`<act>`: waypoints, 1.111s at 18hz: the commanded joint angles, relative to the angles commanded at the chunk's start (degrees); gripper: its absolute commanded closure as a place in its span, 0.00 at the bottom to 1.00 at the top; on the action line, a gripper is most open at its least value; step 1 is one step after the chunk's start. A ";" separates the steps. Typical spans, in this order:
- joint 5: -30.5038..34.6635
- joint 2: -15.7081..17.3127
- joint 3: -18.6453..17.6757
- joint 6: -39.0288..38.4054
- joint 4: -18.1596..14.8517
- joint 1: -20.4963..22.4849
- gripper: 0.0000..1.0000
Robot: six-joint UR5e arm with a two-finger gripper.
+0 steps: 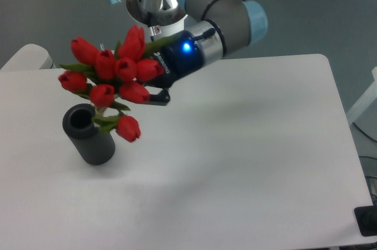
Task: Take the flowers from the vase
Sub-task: 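Carry the held tulips away from the vase over the open table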
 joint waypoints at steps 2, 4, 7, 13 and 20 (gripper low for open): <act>3.76 -2.20 2.28 -0.09 0.26 0.97 0.87; 10.25 -4.22 3.26 0.53 0.62 2.98 0.87; 18.96 -7.73 7.38 0.44 0.35 4.13 0.87; 35.41 -11.52 14.33 0.00 -0.52 3.88 0.87; 51.48 -10.82 14.07 2.98 -0.96 2.21 0.94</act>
